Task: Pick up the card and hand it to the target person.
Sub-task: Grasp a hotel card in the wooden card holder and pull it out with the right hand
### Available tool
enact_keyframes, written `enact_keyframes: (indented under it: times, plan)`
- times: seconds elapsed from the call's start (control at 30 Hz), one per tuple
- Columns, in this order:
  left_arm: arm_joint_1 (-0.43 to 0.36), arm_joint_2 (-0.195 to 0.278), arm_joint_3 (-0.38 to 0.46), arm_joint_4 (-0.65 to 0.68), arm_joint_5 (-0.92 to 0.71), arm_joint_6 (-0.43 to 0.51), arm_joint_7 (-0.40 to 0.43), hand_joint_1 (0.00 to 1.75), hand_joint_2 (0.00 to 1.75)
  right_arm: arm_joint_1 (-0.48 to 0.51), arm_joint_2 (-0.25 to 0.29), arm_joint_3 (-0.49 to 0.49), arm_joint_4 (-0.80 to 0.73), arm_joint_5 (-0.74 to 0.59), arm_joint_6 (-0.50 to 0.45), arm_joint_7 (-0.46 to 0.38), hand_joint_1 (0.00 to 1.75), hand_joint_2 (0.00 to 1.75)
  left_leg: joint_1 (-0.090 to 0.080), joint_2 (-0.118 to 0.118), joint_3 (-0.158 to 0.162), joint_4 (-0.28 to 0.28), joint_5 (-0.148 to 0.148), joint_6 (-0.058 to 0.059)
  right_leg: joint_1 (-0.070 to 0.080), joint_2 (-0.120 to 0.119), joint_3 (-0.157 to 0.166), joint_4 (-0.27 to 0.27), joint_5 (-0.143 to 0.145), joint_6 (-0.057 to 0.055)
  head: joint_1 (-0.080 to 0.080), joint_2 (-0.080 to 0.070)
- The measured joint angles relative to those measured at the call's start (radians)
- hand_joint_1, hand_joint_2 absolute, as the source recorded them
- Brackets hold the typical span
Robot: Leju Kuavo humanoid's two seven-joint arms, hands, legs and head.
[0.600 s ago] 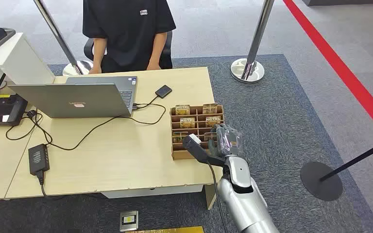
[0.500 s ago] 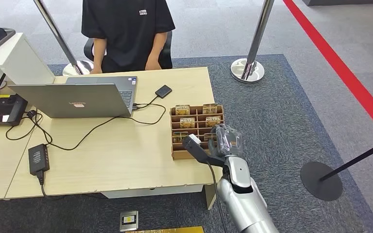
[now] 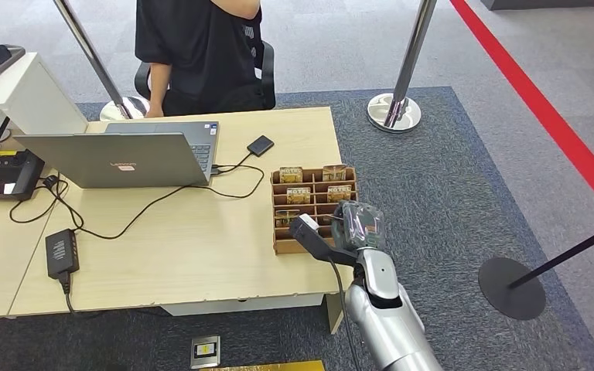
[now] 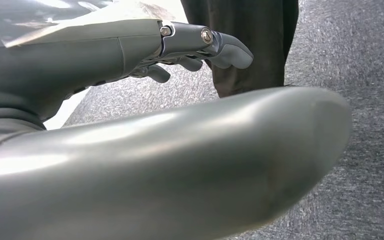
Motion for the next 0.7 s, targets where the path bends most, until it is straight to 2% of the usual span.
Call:
enact_keyframes:
  times: [0.7]
  plan:
    - [0.0, 0.0, 0.0, 0.0, -0.004, 0.0, 0.001, 0.0, 0.0, 0.0, 0.001, 0.0, 0.0, -0.022, 0.003, -0.019, 1.47, 1.75, 0.0, 0.0, 0.0, 0.0, 0.0, 0.0, 0.0, 0.0, 0.0, 0.0, 0.0, 0.0, 0.0, 0.0]
